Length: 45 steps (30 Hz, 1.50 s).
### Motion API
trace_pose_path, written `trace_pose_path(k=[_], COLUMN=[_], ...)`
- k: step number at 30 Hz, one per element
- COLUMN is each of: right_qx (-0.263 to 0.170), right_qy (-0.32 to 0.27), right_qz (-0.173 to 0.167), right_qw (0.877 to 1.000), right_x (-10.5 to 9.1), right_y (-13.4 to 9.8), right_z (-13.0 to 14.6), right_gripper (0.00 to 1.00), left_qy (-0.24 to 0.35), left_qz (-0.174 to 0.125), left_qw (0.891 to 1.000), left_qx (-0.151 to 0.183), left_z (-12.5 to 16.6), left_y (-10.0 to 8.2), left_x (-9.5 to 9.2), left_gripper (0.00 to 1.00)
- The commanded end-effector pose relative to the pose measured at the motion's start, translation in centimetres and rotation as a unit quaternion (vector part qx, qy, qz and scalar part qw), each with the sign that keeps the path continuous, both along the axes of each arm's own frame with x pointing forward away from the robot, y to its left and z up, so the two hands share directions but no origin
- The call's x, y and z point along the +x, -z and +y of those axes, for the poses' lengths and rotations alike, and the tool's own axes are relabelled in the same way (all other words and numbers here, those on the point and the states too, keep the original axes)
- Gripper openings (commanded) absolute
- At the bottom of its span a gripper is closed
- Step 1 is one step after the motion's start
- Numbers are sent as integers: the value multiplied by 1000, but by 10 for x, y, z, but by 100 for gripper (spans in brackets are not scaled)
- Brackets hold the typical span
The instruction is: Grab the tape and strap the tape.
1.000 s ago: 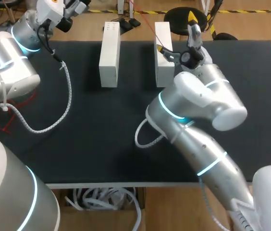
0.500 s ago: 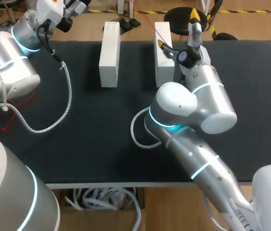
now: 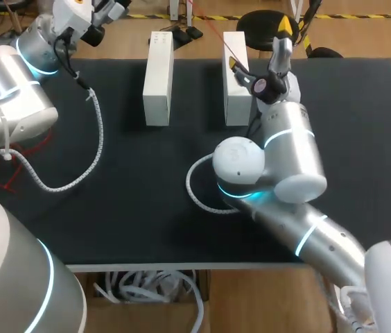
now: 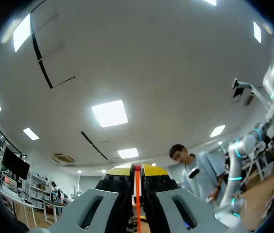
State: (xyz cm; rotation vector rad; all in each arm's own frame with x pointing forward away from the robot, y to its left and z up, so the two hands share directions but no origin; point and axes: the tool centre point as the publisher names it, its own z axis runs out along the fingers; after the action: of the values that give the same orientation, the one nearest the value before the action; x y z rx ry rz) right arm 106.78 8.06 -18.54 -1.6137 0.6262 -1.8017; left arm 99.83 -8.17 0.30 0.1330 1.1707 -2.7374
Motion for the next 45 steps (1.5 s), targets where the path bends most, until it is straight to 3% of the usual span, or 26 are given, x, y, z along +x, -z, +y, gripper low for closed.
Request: trace_pose_path(k=[1, 29, 45], right_qx=[5, 24, 25], right_qy=[21, 26, 56], right_qz=[-26, -28, -19], right_qw=[999, 999, 998], right_x=[1, -25, -11], right_y=[5, -12, -6], right_z=[0, 3, -7], right_gripper=[100, 100, 100], left_qy=[1, 1, 1], left_qz=[-1, -1, -1], left_qw=[1000, 1000, 1000], left_qx=[-1, -1, -1], left_z=[0, 0, 0], left_y=[1, 1, 1], left_x=[1, 1, 1], left_gripper=[0, 0, 0])
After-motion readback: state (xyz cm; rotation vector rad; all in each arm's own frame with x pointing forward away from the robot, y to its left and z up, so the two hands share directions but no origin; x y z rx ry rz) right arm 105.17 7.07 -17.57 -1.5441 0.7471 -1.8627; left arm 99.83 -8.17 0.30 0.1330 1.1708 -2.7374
